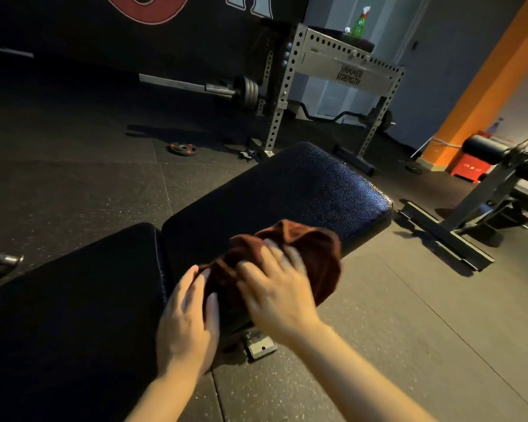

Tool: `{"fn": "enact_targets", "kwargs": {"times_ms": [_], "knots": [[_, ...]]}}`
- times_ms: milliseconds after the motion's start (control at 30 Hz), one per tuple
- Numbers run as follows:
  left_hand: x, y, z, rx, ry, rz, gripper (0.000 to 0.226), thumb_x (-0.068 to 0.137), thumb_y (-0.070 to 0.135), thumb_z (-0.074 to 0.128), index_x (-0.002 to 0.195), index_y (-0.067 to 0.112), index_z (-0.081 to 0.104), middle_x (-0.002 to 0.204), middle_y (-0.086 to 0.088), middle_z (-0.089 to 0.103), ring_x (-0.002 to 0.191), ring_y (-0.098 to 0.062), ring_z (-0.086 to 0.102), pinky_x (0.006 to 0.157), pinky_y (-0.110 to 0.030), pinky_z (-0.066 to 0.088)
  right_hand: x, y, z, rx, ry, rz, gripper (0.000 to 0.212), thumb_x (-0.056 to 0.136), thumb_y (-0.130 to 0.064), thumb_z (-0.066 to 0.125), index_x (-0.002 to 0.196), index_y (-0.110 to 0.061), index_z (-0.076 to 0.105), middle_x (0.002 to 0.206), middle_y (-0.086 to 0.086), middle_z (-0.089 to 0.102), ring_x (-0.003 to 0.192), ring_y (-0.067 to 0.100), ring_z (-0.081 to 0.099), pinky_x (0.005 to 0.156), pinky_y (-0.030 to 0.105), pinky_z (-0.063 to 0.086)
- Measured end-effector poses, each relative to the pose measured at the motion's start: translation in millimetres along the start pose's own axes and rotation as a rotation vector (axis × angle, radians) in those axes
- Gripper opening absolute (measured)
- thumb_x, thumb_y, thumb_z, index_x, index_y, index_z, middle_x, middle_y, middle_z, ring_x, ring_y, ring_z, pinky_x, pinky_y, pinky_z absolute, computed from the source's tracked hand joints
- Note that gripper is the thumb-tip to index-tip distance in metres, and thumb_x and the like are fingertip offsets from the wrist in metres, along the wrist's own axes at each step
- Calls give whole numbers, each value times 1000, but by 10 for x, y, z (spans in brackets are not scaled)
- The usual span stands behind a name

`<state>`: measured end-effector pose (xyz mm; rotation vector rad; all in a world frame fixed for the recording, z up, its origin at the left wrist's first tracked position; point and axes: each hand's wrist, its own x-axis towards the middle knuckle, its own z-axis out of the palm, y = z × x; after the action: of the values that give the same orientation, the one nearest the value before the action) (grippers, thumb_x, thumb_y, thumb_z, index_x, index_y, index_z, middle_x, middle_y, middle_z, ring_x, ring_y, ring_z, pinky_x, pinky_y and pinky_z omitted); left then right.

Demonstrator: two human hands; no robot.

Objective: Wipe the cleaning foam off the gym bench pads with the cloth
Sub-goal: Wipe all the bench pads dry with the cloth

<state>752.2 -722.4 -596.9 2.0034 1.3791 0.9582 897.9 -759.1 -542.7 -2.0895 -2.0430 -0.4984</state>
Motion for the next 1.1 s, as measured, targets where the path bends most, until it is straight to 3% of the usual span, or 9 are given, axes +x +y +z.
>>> {"fn": "enact_targets", "kwargs": {"times_ms": [100, 200, 333, 500, 567, 733, 867, 967, 1100], "knots": [[-244, -369, -85, 189, 76, -112, 45, 93, 28, 49, 136, 12, 50, 144, -11, 47, 127, -33, 50, 98, -50, 45, 44, -347, 144, -25, -161, -148, 43, 94, -46, 30, 129, -33, 50, 140, 15, 49, 134, 33, 42, 104, 48, 38], [-503, -658, -19, 231, 123, -153, 53, 97, 46, 35, 138, 14, 46, 141, -17, 50, 129, -39, 48, 102, -58, 42, 177, -340, 127, -13, -348, -209, 52, 97, -54, 25, 147, -40, 24, 156, 15, 22, 145, 34, 17, 108, 48, 33], [-562, -545, -94, 292, 126, -110, 52, 92, 42, 34, 126, 14, 61, 135, -5, 57, 124, -28, 55, 99, -48, 42, 483, 152, -135, -146, -368, -46, 54, 95, -63, 14, 146, -48, 17, 160, 11, 6, 146, 35, 3, 114, 52, 12], [-570, -511, -36, 224, 348, -57, 44, 88, 34, 40, 126, 16, 53, 127, -9, 57, 108, -34, 62, 85, -54, 50, 1038, 866, -386, -332, -331, 293, 52, 97, -58, 16, 148, -46, 15, 160, 13, 4, 146, 36, 3, 113, 56, 6], [-542, -469, -21, 219, 351, -89, 39, 87, 30, 42, 122, 13, 49, 113, -16, 64, 96, -38, 66, 76, -54, 53, 1180, 761, -253, -333, -327, 299, 52, 98, -54, 16, 149, -41, 17, 160, 14, 4, 146, 36, 1, 112, 58, 3], [-576, -601, 60, 251, 284, -193, 50, 91, 30, 34, 112, -4, 64, 116, -18, 59, 95, -39, 65, 82, -55, 50, 1193, -173, 261, -181, -363, -2, 51, 98, -51, 25, 145, -32, 33, 157, 15, 15, 145, 35, 7, 114, 58, -4], [-594, -572, 55, 117, 313, -210, 54, 91, 37, 34, 130, 5, 53, 129, -9, 51, 102, -36, 62, 86, -49, 47, 768, -793, 466, -141, -419, -276, 52, 96, -51, 33, 142, -27, 39, 156, 18, 19, 144, 36, 10, 114, 58, 0], [-602, -513, 16, -14, 391, -236, 50, 88, 42, 37, 133, 22, 39, 128, -14, 56, 104, -37, 61, 87, -51, 46, 474, -711, 407, -80, -366, -413, 49, 94, -52, 39, 133, -25, 52, 150, 17, 32, 141, 35, 22, 116, 54, 9], [-578, -649, 46, 132, 384, -37, 45, 89, 25, 37, 131, 10, 44, 129, -20, 53, 99, -43, 64, 75, -53, 52, 249, -125, 156, -200, -331, -635, 59, 85, -62, 53, 134, -29, 49, 144, 14, 43, 134, 34, 39, 112, 49, 29]]}}
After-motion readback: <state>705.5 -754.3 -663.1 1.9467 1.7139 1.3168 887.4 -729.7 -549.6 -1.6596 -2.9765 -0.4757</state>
